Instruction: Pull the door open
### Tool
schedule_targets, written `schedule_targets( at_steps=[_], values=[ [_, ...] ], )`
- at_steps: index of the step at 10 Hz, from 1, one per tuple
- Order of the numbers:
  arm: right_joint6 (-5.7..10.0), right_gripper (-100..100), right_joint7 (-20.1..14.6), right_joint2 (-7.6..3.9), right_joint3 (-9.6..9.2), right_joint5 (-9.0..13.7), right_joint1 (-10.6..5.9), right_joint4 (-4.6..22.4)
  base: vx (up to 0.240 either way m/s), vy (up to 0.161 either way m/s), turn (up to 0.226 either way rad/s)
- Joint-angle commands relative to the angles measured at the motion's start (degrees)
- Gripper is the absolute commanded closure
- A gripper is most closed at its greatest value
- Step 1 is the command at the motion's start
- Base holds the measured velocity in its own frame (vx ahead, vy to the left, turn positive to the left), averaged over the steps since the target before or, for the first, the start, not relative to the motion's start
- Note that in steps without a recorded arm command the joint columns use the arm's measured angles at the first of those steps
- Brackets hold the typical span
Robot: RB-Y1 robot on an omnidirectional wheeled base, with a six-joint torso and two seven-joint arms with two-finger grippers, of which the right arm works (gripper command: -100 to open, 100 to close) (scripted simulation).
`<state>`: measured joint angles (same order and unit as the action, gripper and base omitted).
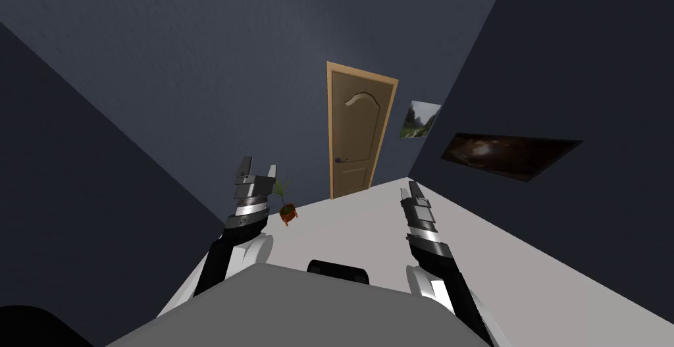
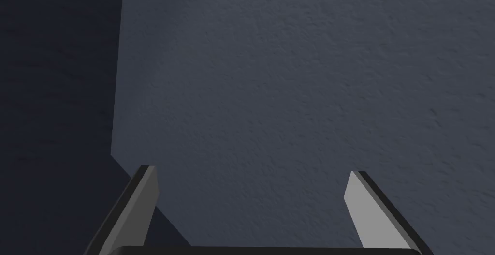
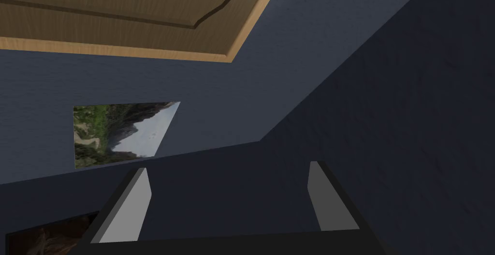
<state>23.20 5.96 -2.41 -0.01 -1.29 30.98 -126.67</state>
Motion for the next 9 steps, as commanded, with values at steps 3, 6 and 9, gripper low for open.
schedule_targets(
  at_steps=[3, 6, 9],
  values=[
    [0.73, -100, -0.7, -0.48, 1.23, -0.8, -2.3, 4.5, 0.076, -0.003, 0.102],
    [1.44, -100, -1.5, -0.86, 2.42, -1.6, -4.52, 8.8, 0.088, -0.006, 0.093],
    [2.32, -100, -2.4, -1.29, 3.92, -2.5, -7.3, 14.0, 0.085, -0.011, 0.106]
  ],
)
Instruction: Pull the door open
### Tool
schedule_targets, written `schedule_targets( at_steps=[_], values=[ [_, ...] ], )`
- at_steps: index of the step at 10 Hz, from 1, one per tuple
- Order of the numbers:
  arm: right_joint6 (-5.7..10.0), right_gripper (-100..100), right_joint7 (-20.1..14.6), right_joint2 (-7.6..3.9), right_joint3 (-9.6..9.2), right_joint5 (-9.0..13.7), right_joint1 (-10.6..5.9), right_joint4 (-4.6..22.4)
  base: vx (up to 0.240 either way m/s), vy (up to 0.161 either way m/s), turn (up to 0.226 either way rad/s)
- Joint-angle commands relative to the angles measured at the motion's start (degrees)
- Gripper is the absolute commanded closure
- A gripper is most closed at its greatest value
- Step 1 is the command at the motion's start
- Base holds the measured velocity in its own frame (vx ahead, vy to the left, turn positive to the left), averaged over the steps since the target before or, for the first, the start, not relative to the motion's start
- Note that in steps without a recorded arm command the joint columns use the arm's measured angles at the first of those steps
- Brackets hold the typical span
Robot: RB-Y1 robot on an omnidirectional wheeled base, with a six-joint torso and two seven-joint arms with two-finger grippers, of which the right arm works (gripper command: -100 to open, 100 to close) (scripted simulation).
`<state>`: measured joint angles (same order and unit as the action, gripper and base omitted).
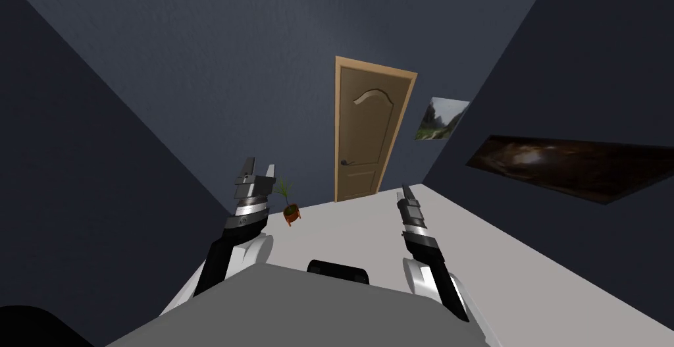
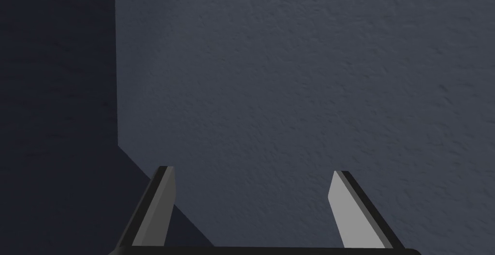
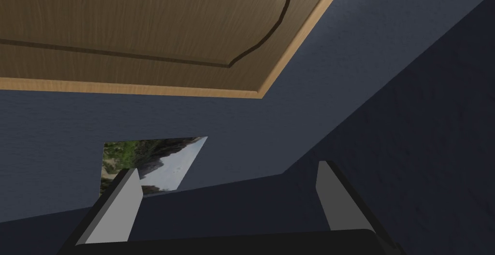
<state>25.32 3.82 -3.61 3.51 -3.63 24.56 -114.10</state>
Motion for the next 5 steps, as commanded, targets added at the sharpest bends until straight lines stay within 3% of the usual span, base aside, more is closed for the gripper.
schedule_targets(
  at_steps=[1, 5],
  values=[
    [0.2, -100, -0.2, -0.09, 0.4, -0.2, -0.89, 1.6, 0.069, -0.002, 0.064],
    [1.61, -100, -1.6, -0.66, 2.77, -1.8, -5.32, 9.6, 0.08, -0.012, 0.144]
  ],
)
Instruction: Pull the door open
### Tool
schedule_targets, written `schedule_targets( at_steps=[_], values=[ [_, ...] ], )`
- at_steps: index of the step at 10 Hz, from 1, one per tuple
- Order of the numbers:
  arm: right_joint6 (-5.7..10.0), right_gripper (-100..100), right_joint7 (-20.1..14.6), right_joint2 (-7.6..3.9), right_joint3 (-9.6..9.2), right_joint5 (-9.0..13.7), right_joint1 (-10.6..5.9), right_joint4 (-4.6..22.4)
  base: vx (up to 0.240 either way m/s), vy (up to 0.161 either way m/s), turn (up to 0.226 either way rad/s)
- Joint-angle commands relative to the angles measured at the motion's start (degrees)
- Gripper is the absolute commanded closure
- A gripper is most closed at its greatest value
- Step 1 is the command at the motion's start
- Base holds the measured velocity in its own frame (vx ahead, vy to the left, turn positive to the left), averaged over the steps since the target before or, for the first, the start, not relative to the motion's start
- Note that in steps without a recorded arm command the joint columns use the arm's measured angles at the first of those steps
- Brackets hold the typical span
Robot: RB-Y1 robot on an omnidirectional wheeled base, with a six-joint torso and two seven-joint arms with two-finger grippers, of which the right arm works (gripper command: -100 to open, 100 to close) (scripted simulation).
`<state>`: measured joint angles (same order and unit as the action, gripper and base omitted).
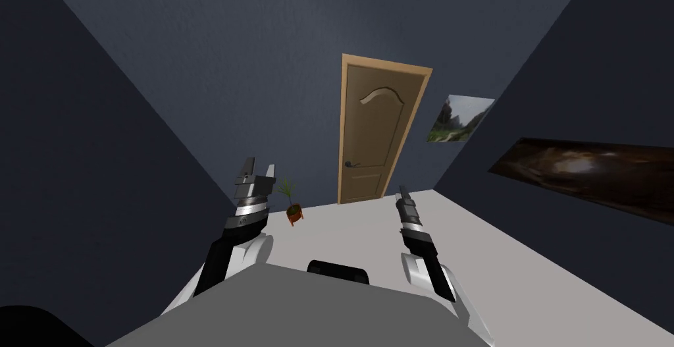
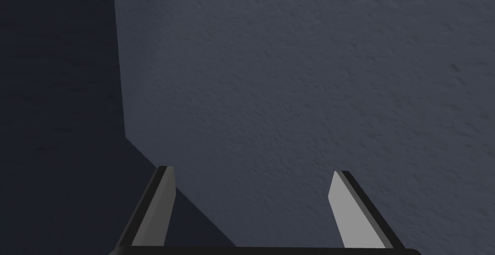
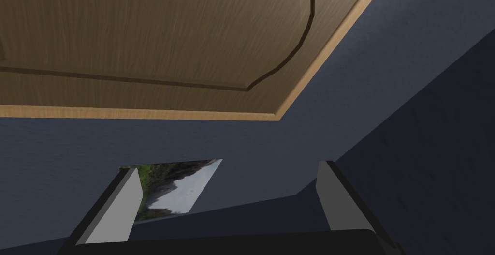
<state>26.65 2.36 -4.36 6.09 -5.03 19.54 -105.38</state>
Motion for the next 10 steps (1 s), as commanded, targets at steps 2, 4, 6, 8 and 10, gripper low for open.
schedule_targets(
  at_steps=[2, 4, 6, 8, 10],
  values=[
    [0.67, -100, -0.6, -0.05, 0.84, -0.8, -1.5, 3.9, 0.086, -0.018, 0.093],
    [1.45, -100, -1.4, -0.31, 2.17, -1.6, -3.97, 7.6, 0.061, -0.01, 0.123],
    [1.86, -100, -1.8, -0.44, 2.86, -2.1, -5.26, 11.0, 0.059, -0.013, 0.094],
    [2.27, -100, -2.2, -0.56, 3.55, -2.5, -6.55, 13.5, 0.044, -0.015, 0.09],
    [2.69, -100, -2.6, -0.68, 4.25, -3.0, -7.86, 16.2, 0.068, -0.017, 0.119]
  ],
)
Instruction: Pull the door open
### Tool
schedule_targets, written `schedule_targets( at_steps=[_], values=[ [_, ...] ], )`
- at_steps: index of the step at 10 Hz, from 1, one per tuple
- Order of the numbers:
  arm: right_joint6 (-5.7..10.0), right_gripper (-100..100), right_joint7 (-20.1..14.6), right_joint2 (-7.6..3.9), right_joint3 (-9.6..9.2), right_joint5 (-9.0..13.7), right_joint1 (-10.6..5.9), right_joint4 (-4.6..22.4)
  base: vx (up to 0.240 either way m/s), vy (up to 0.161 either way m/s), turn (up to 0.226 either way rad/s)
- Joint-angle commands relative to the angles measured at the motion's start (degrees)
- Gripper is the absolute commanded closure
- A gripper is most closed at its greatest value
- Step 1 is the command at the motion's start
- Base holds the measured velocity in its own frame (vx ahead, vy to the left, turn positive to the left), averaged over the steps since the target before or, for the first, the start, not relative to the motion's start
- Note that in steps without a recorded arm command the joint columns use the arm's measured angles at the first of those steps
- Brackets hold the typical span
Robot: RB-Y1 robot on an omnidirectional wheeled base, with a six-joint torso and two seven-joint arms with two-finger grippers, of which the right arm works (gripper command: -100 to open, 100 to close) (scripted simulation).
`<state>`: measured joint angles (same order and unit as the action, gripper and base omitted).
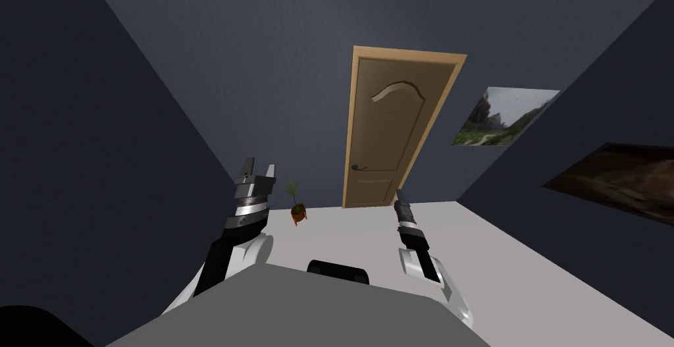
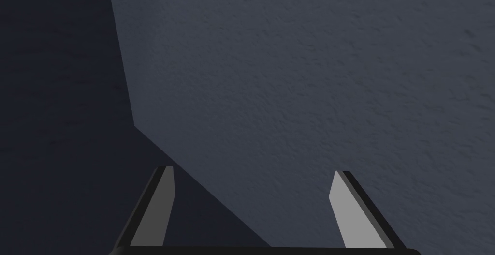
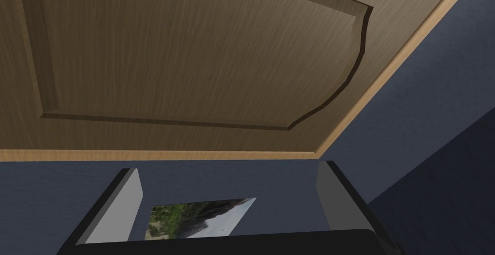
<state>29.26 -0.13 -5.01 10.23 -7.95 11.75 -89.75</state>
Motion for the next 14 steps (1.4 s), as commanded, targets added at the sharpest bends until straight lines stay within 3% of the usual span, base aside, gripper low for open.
schedule_targets(
  at_steps=[1, 2, 3, 5, 8, 10, 11, 14],
  values=[
    [0.5, -100, -0.6, -0.14, 0.81, -0.5, -1.4, 2.9, 0.054, -0.021, 0.101],
    [0.92, -100, -1.0, -0.25, 1.53, -1.0, -2.72, 4.6, 0.075, -0.023, 0.197],
    [0.92, -100, -1.0, -0.25, 1.53, -1.0, -2.72, 5.8, 0.065, -0.021, 0.062],
    [1.76, -100, -1.8, -0.45, 2.95, -1.9, -5.37, 9.9, 0.067, -0.018, 0.127],
    [2.18, -100, -2.3, -0.54, 3.66, -2.4, -6.7, 13.5, 0.051, -0.02, 0.082],
    [3.01, -100, -3.1, -0.7, 5.05, -3.3, -9.29, 17.7, 0.058, -0.022, 0.14],
    [3.01, -100, -3.1, -0.7, 5.05, -3.3, -9.29, 18.5, 0.056, -0.028, 0.067],
    [3.82, -100, -3.9, -0.85, 6.41, -4.2, -11.84, 22.7, 0.049, -0.025, 0.087]
  ],
)
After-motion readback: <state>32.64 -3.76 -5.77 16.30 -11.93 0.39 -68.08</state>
